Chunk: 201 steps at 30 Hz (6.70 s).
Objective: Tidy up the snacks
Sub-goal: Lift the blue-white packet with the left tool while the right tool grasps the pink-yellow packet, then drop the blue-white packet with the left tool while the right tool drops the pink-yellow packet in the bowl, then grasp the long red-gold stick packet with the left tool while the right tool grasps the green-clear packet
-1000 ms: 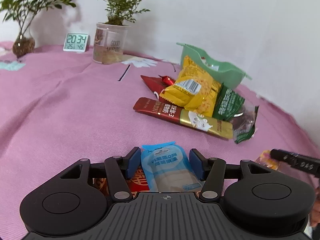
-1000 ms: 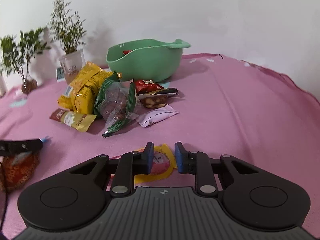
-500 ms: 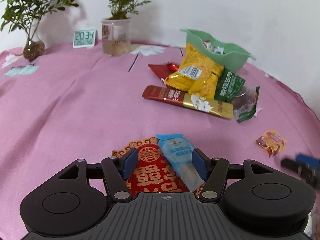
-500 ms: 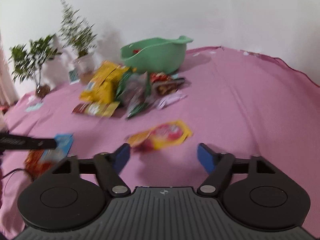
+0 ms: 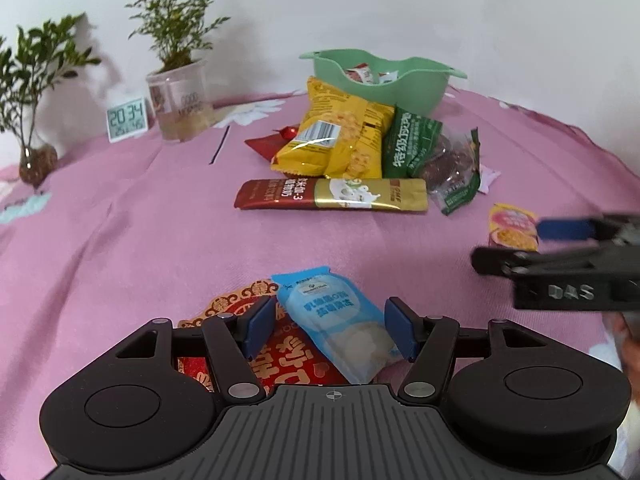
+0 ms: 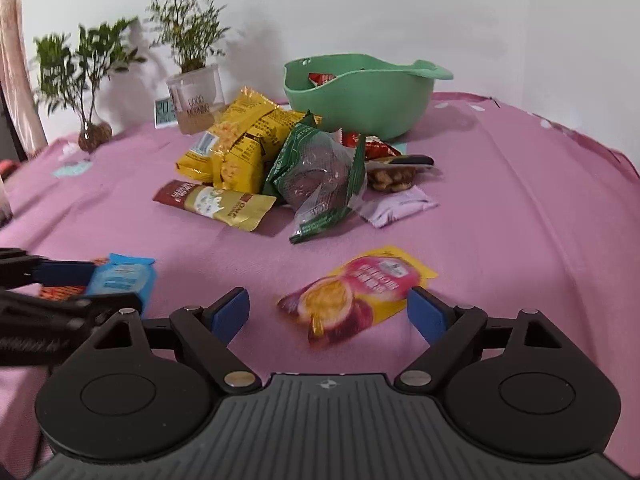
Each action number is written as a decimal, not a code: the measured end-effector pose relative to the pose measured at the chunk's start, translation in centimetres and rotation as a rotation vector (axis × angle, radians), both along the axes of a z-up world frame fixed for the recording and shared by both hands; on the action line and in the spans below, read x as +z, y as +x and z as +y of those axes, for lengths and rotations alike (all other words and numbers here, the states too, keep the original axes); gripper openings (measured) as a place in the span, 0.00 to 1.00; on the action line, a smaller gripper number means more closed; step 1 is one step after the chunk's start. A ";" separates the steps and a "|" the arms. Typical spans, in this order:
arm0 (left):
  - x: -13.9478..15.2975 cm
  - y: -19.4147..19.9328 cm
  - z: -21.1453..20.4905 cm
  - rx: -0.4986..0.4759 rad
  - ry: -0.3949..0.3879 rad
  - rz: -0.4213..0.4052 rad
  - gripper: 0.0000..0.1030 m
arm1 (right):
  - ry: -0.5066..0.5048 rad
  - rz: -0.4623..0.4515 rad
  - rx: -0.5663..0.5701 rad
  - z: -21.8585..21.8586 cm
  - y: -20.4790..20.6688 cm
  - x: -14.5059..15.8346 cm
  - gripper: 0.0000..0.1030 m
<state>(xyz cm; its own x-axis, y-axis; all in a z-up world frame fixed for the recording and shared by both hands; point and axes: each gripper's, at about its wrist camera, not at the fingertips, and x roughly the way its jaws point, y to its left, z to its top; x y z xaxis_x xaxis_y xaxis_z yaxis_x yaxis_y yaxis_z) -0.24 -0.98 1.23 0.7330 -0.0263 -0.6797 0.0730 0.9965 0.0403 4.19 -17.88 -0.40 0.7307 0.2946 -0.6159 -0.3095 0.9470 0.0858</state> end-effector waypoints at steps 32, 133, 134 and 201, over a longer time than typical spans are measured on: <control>2.4 -0.6 1.7 -0.007 -0.074 -0.104 0.80 | 0.117 -0.041 -0.092 -4.5 -1.7 0.0 0.34; 1.6 0.4 10.3 0.016 -0.143 -0.058 1.00 | 0.174 -0.138 0.079 1.0 1.5 2.8 0.80; 2.0 0.1 10.8 0.026 -0.162 -0.068 1.00 | 0.141 -0.168 0.058 1.4 1.7 3.2 0.80; 1.4 6.1 5.9 0.044 -0.214 0.017 0.93 | 0.012 -0.130 0.118 1.4 -1.9 1.4 0.65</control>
